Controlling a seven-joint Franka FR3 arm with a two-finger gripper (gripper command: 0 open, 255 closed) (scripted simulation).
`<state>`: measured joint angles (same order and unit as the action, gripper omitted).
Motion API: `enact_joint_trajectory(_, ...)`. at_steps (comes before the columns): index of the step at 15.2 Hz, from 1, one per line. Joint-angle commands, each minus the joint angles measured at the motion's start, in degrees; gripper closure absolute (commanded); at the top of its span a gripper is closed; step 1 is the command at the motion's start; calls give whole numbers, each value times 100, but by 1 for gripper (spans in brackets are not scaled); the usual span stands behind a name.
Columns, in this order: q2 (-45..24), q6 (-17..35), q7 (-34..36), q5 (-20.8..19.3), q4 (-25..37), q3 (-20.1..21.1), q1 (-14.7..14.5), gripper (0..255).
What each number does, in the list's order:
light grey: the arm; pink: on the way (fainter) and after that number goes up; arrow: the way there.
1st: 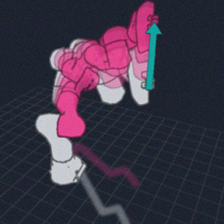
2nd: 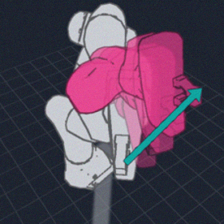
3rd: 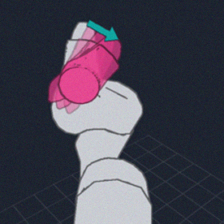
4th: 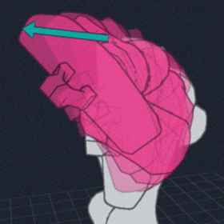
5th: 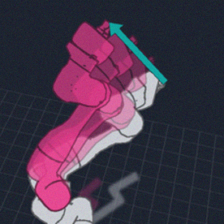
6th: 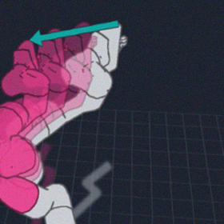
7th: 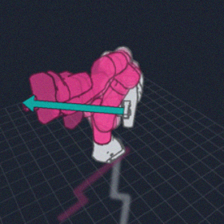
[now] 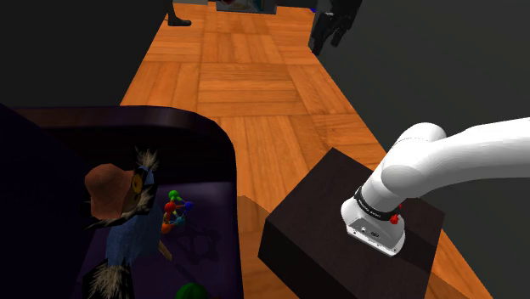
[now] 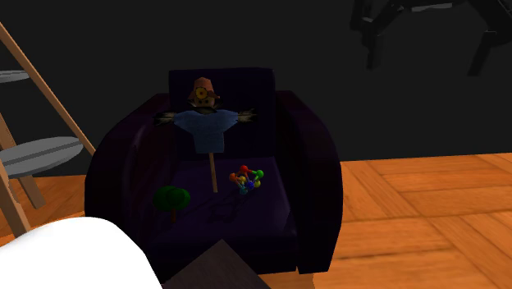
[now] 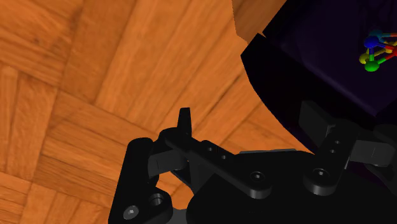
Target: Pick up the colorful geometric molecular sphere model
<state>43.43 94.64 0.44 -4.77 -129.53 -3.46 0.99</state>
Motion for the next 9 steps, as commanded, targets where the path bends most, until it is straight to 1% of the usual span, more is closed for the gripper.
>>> enact_joint_trajectory(1,0,0,0,0,0,0,0,0)
enact_joint_trajectory(9,-484,1148,719,385,-766,543,-240,0)
